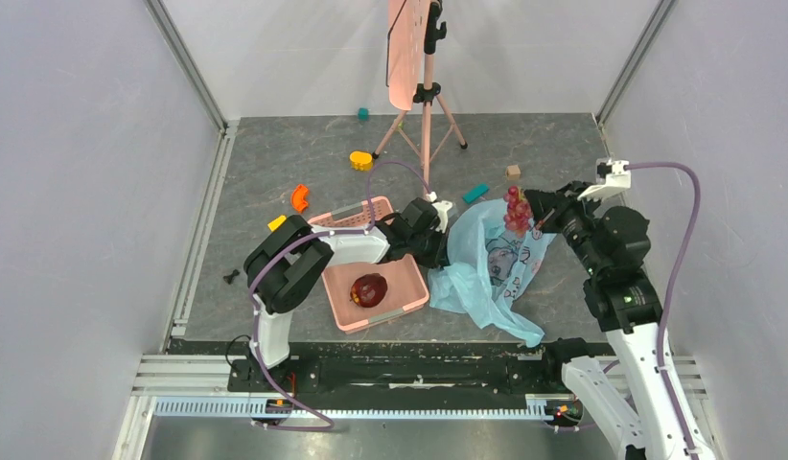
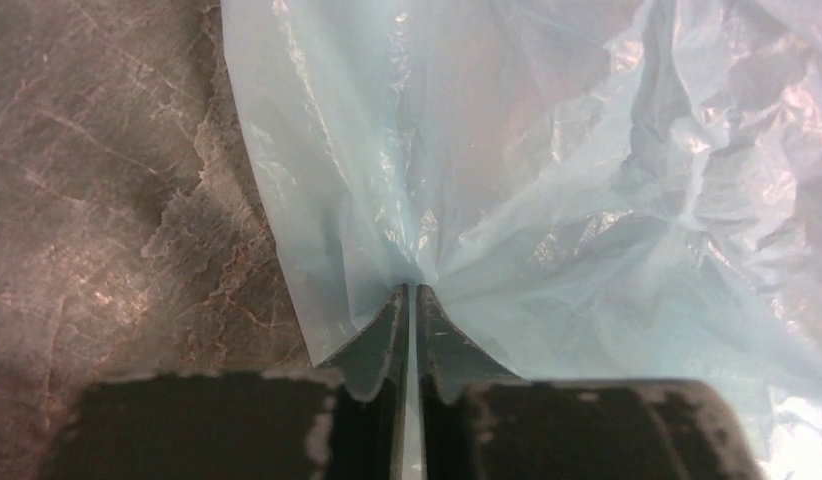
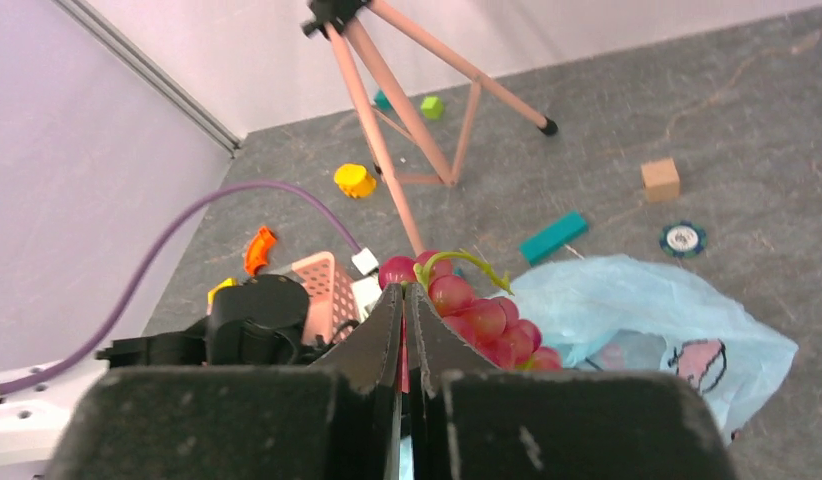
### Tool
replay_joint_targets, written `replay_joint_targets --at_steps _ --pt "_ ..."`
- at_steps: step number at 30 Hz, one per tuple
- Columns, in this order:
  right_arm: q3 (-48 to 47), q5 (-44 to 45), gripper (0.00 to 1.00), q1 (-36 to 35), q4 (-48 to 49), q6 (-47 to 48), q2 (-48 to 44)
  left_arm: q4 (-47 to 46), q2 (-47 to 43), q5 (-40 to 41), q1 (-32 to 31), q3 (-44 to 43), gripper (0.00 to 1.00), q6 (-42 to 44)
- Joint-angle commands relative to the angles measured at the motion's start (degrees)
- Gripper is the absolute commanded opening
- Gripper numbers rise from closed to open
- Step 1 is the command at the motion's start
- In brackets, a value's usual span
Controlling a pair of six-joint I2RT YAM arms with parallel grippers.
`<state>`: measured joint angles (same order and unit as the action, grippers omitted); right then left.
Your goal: Take the fake fruits out of the plastic bag
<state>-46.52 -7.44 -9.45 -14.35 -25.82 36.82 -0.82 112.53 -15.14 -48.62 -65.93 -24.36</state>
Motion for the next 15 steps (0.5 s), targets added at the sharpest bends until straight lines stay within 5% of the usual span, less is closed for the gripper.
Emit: replay_joint_targets --at_steps 1,9,15 --pt "-7.96 -4.16 0.00 0.22 -2.02 1.83 1.81 1.17 -4.13 -0.21 -0.16 -2.32 0.18 -2.08" --pt "-11.28 -11.20 0.00 0.22 -0.58 2.75 3.74 9.69 -12.63 4.06 0.49 -6.27 0.63 -0.08" --pt "-10.70 -19.29 0.00 0.21 4.25 0.98 5.15 14.21 -21.02 6.87 1.24 -6.38 0.72 0.63"
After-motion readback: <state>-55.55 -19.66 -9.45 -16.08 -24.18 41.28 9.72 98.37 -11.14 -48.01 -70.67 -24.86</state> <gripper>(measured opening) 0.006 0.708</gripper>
